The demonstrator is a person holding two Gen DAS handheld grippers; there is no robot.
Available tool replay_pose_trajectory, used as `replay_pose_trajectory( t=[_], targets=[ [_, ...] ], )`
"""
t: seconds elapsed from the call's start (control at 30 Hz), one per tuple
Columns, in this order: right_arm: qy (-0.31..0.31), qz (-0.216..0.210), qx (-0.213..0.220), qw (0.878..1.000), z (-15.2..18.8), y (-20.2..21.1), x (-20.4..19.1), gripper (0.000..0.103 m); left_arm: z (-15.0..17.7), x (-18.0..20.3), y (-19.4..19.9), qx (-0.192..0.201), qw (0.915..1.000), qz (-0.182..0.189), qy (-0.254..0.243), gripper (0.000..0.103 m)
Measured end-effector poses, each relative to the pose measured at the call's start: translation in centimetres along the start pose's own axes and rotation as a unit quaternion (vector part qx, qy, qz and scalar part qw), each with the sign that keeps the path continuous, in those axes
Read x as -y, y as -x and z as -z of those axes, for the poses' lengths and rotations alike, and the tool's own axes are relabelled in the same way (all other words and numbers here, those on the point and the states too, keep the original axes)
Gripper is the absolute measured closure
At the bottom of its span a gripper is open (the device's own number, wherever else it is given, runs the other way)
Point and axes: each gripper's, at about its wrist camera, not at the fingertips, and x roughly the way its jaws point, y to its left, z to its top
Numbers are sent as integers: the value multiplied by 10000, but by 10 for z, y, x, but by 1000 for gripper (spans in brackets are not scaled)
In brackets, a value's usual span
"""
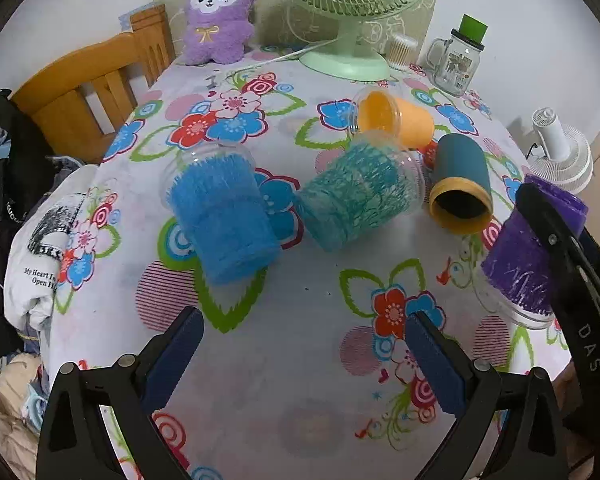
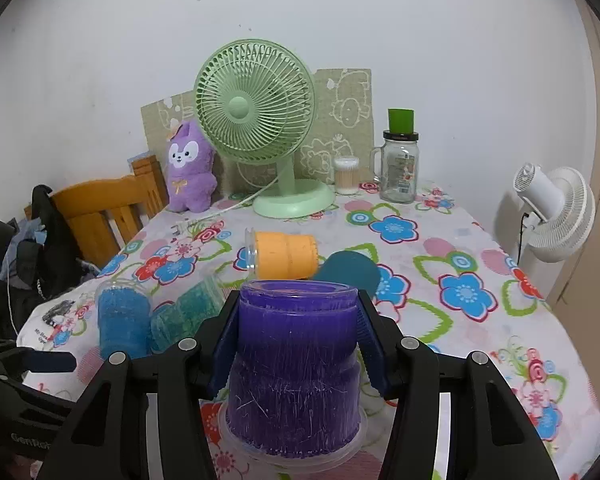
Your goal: Flip cup upside down
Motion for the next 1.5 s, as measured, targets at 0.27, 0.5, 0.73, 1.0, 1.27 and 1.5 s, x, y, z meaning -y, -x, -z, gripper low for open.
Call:
replay_pose_trajectory(
  t=[0.27,0.5,0.73,1.0,1.27,1.5],
  targets=[
    [-10,-140,-231,9996,17,-39,-19,47,5,-13,-21,8,10000,-28,68,2],
    [-70,-249,-532,9983,22,-37,-20,45,8,-21,-32,-25,10000,-1,90,2],
    [-511,-224,-1174,9915,21,-28,-11,37,9,-18,-27,-137,9999,66,-15,2],
    [-782,-70,-1588,9842,-11,10,-4,20,0,-9,15,-362,9991,217,13,2],
    [-674,78,-1750,9822,-61,47,-5,13,-20,10,72,-183,9993,223,-243,1],
    [-459,291,-1753,9830,-88,74,1,12,-33,25,105,41,9990,193,-409,0]
  ],
)
